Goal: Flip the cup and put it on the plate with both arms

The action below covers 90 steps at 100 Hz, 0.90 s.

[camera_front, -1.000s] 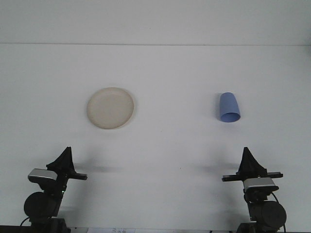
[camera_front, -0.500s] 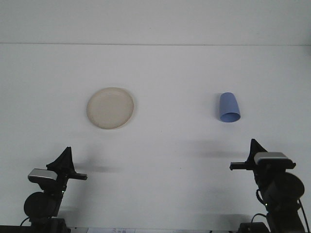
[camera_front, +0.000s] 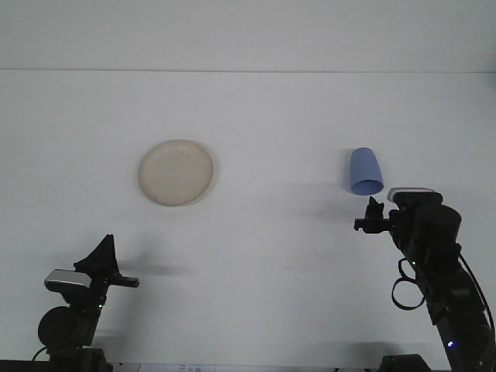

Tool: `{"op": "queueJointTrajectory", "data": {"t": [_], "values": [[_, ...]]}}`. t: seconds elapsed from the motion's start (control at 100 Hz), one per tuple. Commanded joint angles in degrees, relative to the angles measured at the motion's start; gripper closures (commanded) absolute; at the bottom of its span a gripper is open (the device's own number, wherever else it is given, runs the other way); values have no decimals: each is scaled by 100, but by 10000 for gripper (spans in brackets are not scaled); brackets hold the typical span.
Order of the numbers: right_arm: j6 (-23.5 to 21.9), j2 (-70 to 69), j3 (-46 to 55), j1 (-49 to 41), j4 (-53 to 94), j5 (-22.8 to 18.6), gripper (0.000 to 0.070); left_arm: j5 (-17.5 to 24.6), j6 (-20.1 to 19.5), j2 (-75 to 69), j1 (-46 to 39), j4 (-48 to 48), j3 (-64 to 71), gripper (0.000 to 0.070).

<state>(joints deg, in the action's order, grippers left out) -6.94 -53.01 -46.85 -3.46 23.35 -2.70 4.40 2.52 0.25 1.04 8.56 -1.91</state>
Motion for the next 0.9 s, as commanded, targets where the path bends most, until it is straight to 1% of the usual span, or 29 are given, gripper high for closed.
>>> {"op": "queueJointTrajectory", "data": {"t": [0.0,0.09,0.16,0.25,0.38,0.42,0.7,0.89], "values": [[-125,-219,-48,-111,-155,114,210,9,31,-7,0,55,111,685],[-118,-590,7,-323,-435,302,210,9,31,-7,0,55,111,685],[-153,-931,28,-479,-614,321,210,9,33,-7,0,55,111,685],[-319,-1384,74,-654,-898,363,210,9,31,-7,0,55,111,685],[-621,-2002,79,-789,-1143,737,210,9,31,-7,0,55,111,685],[-684,-2166,79,-787,-1235,743,210,9,31,-7,0,55,111,685],[-610,-3213,66,-680,-2586,715,210,9,31,-7,0,55,111,685],[-610,-3624,37,-509,-3373,710,212,9,31,-7,0,55,111,685]]}}
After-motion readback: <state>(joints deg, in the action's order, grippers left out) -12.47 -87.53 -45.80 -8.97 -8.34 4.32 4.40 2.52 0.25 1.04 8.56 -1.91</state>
